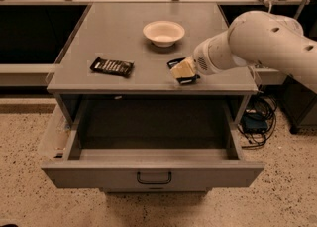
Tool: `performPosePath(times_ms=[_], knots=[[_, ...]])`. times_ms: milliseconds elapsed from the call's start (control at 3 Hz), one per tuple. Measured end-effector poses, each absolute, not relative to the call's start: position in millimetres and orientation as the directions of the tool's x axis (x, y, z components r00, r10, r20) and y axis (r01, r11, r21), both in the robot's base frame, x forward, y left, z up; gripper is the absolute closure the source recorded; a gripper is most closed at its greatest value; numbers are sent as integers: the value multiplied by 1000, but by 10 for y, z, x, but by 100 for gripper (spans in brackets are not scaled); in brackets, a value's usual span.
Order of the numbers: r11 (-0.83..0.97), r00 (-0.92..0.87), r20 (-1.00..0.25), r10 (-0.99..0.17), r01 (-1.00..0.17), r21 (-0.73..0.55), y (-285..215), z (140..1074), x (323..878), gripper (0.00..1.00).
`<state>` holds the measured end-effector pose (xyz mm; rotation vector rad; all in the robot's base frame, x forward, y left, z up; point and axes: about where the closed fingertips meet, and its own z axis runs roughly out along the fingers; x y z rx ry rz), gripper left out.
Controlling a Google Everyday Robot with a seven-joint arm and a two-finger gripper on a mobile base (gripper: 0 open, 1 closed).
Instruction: Pick rxbar blueberry from top drawer and place on counter
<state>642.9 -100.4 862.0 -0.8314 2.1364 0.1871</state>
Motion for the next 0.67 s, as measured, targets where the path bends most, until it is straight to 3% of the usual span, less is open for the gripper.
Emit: performPosePath(times_ms=[333,667], knots=[[771,-449,-742,-499,-620,-144,-1004,8621,6429,0],[771,-449,-742,-499,-620,-144,-1004,8621,6429,0]])
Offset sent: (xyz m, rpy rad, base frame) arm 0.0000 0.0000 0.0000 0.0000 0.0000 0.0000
